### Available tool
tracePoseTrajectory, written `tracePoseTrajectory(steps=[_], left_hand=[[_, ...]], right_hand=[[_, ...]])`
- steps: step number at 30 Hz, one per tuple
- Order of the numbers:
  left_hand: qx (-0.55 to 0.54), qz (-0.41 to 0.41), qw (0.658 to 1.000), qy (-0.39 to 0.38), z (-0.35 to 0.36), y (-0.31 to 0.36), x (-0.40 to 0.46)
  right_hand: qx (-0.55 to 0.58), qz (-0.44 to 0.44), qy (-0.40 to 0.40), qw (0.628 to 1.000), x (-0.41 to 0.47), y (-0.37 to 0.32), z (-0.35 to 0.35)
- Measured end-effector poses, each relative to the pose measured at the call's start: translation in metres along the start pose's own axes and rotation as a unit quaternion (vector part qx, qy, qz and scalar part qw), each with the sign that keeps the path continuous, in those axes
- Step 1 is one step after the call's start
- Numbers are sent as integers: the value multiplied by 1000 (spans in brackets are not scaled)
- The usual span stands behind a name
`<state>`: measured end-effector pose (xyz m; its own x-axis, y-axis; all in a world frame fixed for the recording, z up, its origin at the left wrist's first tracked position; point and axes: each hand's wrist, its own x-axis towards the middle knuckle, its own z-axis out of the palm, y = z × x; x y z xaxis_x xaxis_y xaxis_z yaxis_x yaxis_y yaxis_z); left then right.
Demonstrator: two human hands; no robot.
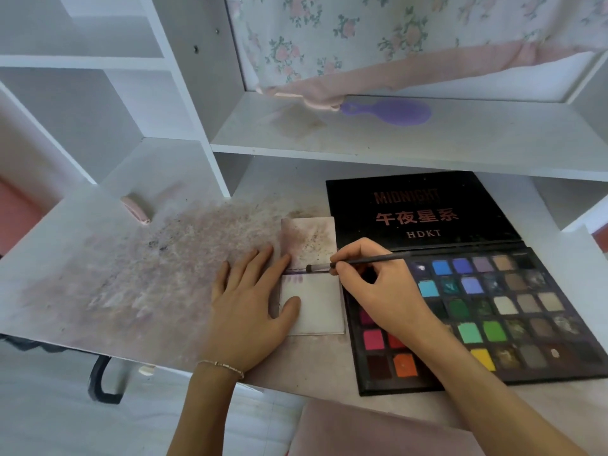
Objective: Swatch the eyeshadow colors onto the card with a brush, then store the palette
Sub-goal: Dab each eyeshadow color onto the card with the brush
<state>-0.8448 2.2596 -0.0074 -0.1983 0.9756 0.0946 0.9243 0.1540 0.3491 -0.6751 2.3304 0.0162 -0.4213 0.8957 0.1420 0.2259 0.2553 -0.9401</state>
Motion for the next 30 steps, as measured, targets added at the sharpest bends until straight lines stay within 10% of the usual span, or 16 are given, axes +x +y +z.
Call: tracePoseTrajectory(steps=[30], left_hand=[[-11,9,1000,8,1,0,1]], right_hand=[[-49,27,-29,998,0,-2,1]])
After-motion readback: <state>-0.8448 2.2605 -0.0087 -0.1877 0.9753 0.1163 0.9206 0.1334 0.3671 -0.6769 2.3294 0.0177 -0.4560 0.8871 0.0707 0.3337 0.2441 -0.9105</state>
